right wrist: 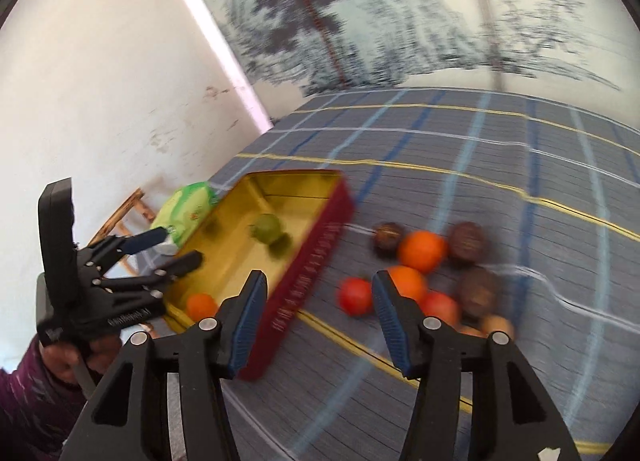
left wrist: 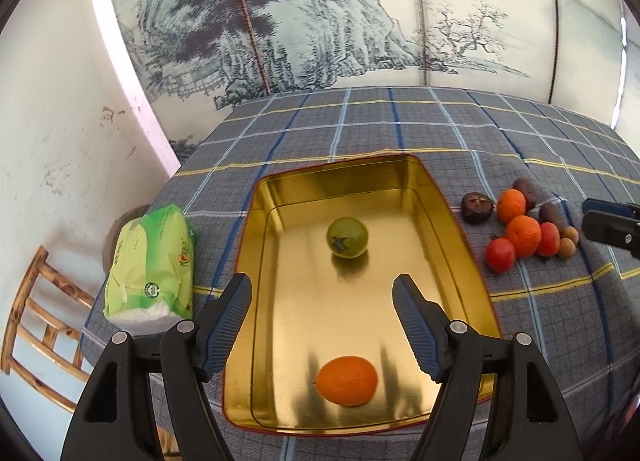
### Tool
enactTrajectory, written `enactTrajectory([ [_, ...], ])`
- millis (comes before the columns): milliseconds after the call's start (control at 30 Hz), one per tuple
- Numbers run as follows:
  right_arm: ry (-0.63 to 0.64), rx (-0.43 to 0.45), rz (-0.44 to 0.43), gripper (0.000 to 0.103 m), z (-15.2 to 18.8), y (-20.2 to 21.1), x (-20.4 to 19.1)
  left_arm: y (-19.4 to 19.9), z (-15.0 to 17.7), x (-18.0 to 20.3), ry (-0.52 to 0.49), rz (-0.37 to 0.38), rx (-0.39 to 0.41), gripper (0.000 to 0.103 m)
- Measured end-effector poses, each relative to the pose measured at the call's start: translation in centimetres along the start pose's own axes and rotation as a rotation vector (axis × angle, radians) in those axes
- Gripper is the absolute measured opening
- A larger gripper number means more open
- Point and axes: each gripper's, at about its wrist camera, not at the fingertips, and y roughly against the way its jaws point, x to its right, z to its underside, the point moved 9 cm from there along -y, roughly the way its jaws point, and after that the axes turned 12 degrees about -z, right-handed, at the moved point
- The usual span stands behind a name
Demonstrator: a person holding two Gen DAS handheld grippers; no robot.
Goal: Organize fruits
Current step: 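Move the left gripper to the red tomato and grasp it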
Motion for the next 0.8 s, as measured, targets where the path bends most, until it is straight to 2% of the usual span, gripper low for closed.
enactTrajectory([
  [233, -0.07, 0.032, 0.173, 0.058, 2.8, 5.0, 7.1, 2.1, -0.6, 4.2, -0.122, 0.092, 0.053, 0.074],
  [333, -0.13, 0.052, 0.205, 0.059, 4.1, 6.7, 10.1, 3.2, -0.9, 6.5, -0.177, 0.167, 0.074, 0.074],
  [500, -0.184, 0.064, 0.239, 0.059, 5.9, 8.1, 13.3, 4.9, -1.8, 11.1, -0.339, 0.284, 0.114, 0.074],
  [567, -0.201, 0.07, 0.231, 0.059, 6.4, 8.3, 14.0, 5.0, -2.1, 12.8, -0.402, 0.33, 0.104, 0.07],
  [633, -0.216, 0.074, 0.214, 0.059, 6.7, 8.3, 14.4, 4.5, -2.4, 14.4, -0.471, 0.359, 0.09, 0.061],
  [667, -0.213, 0.08, 0.204, 0.059, 6.7, 8.4, 14.3, 4.2, -2.3, 15.0, -0.502, 0.374, 0.076, 0.06],
  [800, -0.198, 0.092, 0.181, 0.059, 6.6, 8.4, 13.9, 1.8, -2.0, 17.3, -0.594, 0.424, -0.003, 0.043],
])
